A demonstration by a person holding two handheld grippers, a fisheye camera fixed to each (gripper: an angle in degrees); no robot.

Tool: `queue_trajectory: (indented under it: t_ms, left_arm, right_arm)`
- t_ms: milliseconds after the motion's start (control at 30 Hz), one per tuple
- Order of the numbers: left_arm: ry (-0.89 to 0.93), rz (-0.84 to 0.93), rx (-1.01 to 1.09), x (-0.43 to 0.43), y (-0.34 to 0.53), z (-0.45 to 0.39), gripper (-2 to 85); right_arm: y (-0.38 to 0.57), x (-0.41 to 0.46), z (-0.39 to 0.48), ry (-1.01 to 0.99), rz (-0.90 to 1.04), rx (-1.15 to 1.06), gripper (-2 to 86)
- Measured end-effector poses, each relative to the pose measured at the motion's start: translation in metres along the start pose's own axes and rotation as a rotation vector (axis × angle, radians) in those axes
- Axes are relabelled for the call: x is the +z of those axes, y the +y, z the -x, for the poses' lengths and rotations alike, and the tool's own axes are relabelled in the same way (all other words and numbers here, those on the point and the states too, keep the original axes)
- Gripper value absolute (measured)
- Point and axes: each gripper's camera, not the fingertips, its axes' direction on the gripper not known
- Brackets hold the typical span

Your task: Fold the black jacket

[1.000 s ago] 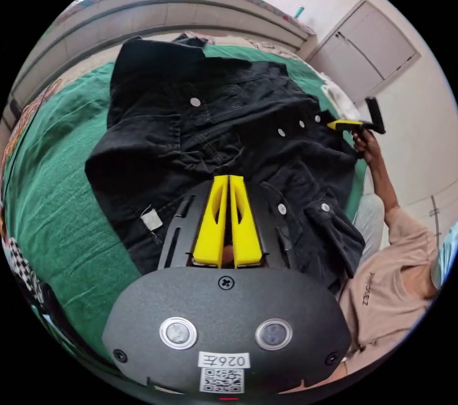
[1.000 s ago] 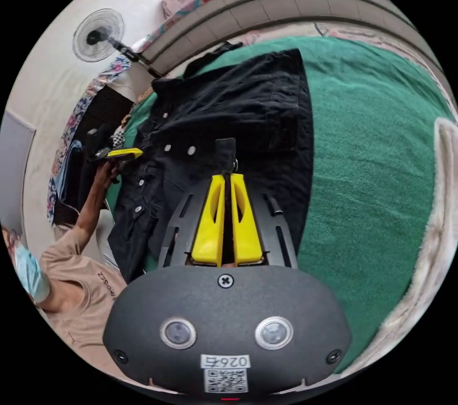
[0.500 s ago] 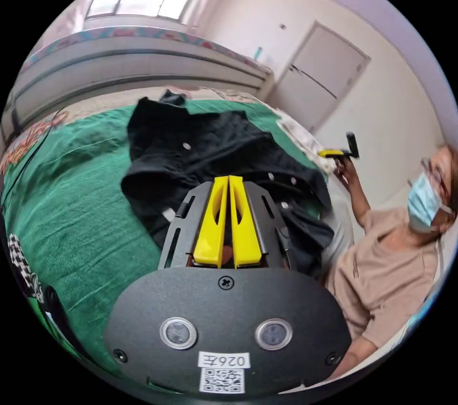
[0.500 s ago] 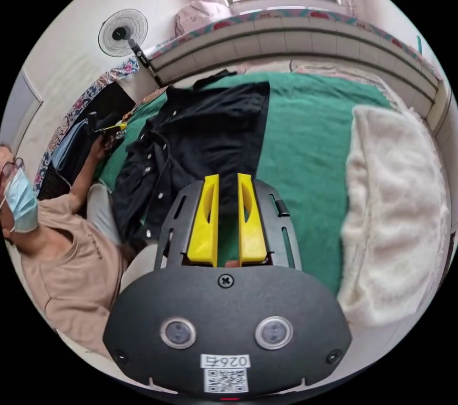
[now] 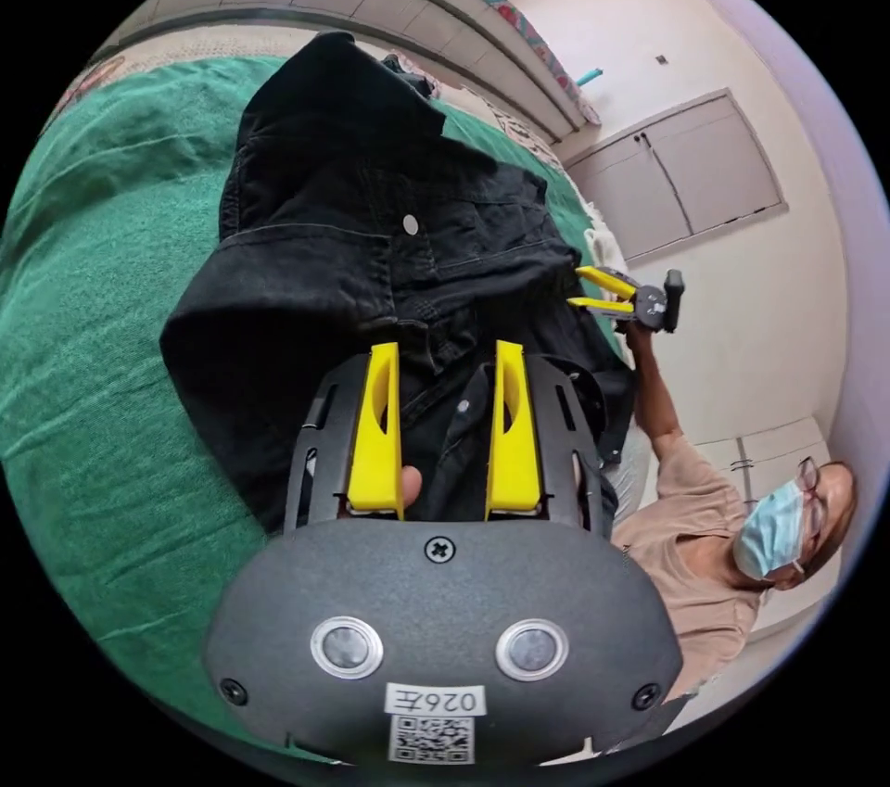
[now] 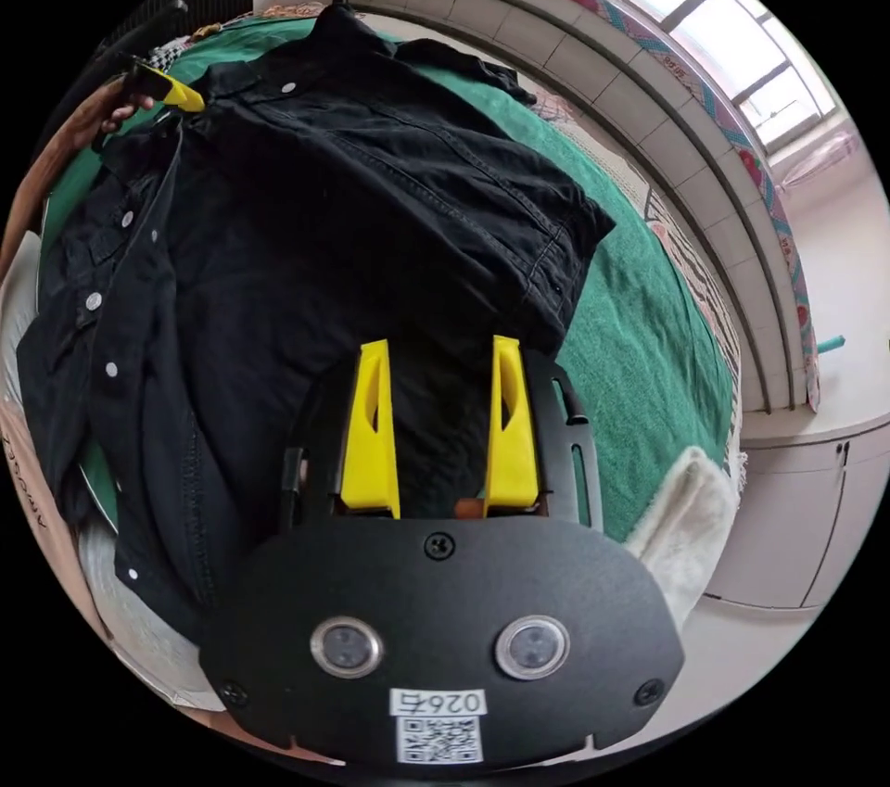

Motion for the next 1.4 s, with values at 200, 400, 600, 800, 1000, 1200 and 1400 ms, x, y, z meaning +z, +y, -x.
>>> queue_trajectory:
  t_ms: [200, 400, 600, 800, 1000, 1200, 1400]
  left_arm:
    - [0.111, 0.001, -0.055, 0.004, -0.025, 0.033, 0.0]
    - [0.386, -0.162, -0.011, -0.021, -0.016, 0.045, -0.7]
    - [0.020, -0.114, 0.122, -0.042, -0.024, 0.007, 4.9]
    - [-0.110, 0.052, 0.103, -0.003, -0.055, 0.004, 12.6]
    - [0.005, 0.113, 0.143, 0.009, -0.037, 0.001, 6.3]
    - [0.061, 0.223, 0.237, 0.032, -0.021, -0.014, 5.3]
    - [0.106, 0.090, 0.259, -0.004, -0.023, -0.019, 5.1]
  right_arm:
    - [-0.009, -0.011, -0.021, -0.027, -0.038, 0.070, 6.2]
    - [-0.010, -0.028, -0.052, -0.172, -0.067, 0.114, -1.3]
    - [0.015, -0.047, -0.082, -0.348, -0.068, 0.130, -0.7]
    - [0.008, -0.060, -0.084, -0.343, -0.157, 0.157, 3.9]
    - [-0.075, -0.084, -0.012, -0.352, -0.269, -0.103, 4.3]
    - [-0.174, -0.062, 0.065, -0.359, -0.199, -0.364, 6.7]
    - [-0.213, -0.035, 0.093, -0.324, -0.047, -0.448, 2.3]
